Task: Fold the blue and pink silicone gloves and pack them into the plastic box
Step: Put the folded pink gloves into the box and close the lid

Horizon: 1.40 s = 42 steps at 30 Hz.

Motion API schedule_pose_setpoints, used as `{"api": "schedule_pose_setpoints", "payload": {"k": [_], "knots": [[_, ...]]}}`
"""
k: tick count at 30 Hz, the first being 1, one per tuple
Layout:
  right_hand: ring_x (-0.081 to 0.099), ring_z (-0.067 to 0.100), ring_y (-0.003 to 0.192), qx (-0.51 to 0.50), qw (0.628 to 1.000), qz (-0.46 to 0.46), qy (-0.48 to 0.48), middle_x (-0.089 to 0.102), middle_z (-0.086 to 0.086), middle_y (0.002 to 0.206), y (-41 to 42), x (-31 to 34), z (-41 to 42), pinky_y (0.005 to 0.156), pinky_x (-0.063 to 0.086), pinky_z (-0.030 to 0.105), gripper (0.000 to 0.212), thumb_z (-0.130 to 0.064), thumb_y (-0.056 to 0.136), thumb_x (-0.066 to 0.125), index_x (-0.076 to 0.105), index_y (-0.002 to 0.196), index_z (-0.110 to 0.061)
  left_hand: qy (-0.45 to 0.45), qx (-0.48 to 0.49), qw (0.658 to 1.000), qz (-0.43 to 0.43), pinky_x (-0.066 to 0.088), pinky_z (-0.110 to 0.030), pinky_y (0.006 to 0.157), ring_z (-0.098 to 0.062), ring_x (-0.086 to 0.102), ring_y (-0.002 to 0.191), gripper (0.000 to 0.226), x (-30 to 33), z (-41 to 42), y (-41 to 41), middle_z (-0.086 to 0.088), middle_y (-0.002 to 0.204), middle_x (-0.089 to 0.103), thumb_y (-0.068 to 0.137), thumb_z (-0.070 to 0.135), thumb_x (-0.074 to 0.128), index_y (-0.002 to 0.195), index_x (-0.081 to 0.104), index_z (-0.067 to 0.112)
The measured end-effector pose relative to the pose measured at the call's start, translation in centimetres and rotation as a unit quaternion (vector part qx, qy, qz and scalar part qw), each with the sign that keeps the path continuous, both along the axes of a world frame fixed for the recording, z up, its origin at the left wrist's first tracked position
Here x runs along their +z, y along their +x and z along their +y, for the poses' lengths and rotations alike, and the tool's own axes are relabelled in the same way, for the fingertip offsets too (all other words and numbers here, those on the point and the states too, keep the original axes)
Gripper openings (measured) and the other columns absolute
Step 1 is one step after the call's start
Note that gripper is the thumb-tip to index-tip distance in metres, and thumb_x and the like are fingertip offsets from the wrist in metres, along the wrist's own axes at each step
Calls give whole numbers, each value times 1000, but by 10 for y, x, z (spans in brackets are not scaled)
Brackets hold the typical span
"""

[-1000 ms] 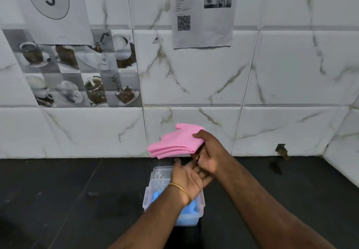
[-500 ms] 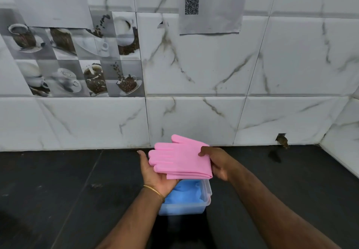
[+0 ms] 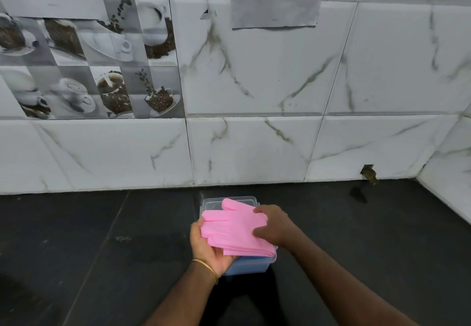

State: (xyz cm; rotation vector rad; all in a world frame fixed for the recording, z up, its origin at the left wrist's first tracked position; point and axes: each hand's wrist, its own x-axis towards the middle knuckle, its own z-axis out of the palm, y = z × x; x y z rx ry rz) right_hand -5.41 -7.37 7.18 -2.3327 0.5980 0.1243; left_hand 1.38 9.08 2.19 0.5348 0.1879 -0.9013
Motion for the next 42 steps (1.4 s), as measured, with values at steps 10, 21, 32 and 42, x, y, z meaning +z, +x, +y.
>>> {"api": "schedule_pose_setpoints", "payload": {"k": [10,21,32,42], "knots": [[40,22,132,144,974,60,-163,45,-3,141,9,-10,16,109,39,35,47,-13,83,56,61,125,-33,88,-7,995,52,55,-54,80,-42,71,88,61,1,-4,5,-25,100,71,67,55,56,88,77,2],[48,28,122,184,951,51,-244,48,4,132,13,-24,13,99,46,42,42,-10,84,55,64,120,-30,268,-125,954,-40,53,-56,87,-40,65,92,32,30,24,22,-22,95,66,86,21,49,105,62,0],[51,27,117,217,936,53,-272,51,4,128,14,-25,11,93,48,41,41,-7,84,53,64,118,-27,581,-208,415,-669,49,-28,89,-18,63,96,16,69,21,30,-1,101,69,82,23,68,98,67,20],[46,30,124,211,929,96,-290,46,6,133,16,-20,-2,94,50,46,70,-16,73,80,52,135,-29,593,-413,275,-635,48,-44,98,-35,54,120,89,34,-28,36,-8,137,39,61,23,89,135,40,31]]}}
